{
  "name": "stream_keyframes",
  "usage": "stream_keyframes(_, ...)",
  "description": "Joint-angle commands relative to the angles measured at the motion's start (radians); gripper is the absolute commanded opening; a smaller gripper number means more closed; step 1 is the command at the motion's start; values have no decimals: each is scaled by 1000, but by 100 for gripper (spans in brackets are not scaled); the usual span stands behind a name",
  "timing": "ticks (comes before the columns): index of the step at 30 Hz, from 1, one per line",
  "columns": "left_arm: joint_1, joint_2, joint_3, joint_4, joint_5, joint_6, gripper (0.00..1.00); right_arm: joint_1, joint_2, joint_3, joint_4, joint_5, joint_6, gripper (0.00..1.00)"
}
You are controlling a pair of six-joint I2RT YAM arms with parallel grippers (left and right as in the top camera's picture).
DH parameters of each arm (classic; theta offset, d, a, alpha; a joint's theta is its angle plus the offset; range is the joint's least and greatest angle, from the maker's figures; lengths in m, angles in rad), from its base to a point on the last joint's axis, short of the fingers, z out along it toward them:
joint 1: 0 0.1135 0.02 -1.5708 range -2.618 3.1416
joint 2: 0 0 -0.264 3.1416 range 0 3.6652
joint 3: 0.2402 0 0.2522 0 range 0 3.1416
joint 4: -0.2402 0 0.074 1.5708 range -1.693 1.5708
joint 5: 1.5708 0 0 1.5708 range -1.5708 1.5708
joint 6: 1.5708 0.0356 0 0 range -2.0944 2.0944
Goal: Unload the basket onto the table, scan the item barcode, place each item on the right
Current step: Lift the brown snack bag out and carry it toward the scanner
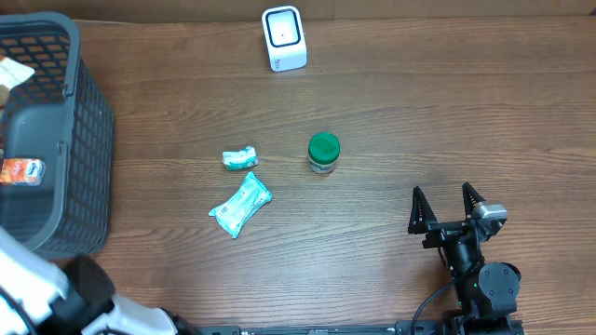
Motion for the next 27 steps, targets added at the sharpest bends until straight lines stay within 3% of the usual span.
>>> stream_keyframes(1, -3, -124, 39, -10, 82, -14, 4, 5, -12, -11, 3, 2, 3, 100)
stream_keyframes(5, -43, -184, 39, -48, 111, -14, 4, 5, -12, -11, 3, 2, 3, 100)
stream_keyframes(10, -193, -206, 39, -133, 110, -14, 4, 5, -12, -11, 3, 2, 3, 100)
stream_keyframes(19, -585, -135, 25, -269, -1, -2, 4, 5, -12, -11, 3, 2, 3, 100)
stream_keyframes(27, -957, 48, 18, -315, -130, -3, 4, 5, -12, -11, 3, 2, 3, 100)
